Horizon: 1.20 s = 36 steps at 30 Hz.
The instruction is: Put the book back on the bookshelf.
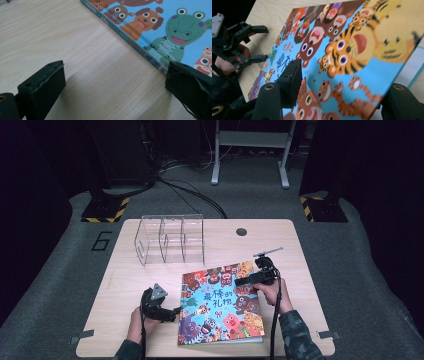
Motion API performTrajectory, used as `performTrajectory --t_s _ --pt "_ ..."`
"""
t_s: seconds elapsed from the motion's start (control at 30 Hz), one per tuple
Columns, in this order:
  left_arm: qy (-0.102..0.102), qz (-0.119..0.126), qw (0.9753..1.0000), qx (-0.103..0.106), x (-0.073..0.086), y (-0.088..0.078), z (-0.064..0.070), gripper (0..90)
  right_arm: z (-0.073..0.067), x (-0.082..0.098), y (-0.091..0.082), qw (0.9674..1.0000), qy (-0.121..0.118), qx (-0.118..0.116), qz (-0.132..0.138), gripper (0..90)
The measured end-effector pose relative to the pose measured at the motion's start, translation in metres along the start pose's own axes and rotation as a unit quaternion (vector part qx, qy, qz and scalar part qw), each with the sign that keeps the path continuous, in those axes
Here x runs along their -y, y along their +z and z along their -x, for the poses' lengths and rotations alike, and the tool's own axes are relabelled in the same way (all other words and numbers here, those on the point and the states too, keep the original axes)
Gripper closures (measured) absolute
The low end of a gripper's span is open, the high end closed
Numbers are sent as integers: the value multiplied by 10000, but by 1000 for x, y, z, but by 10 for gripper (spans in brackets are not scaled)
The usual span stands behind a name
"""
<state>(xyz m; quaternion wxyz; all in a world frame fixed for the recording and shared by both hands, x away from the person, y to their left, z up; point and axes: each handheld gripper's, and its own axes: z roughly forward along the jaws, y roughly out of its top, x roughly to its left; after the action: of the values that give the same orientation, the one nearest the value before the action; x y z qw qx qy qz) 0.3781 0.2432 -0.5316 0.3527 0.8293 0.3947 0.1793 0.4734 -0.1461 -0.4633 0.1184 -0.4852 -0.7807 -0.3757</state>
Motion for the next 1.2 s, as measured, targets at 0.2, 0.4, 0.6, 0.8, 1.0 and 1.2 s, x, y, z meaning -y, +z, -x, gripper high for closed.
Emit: performTrajectory --t_s 0.2,0.4,0.6,0.8,1.0,1.2 --pt "-24 20 10000 -1 0 0 0 25 6 -12 7 9996 -103 243 -81 389" --pt "17 -14 10000 1 0 0 0 25 9 -15 8 9996 -72 271 -93 398" --pt "36 -29 10000 8 0 0 0 25 9 -20 14 9989 -252 323 -248 336" --pt "31 -30 10000 9 0 0 0 25 14 -20 9 9999 -44 84 -78 473" --pt "16 -32 10000 12 0 0 0 25 15 -15 3 9999 24 -136 86 547" --pt "57 -45 10000 -14 0 -1 0 24 13 -11 -4 9987 -89 -415 295 607"
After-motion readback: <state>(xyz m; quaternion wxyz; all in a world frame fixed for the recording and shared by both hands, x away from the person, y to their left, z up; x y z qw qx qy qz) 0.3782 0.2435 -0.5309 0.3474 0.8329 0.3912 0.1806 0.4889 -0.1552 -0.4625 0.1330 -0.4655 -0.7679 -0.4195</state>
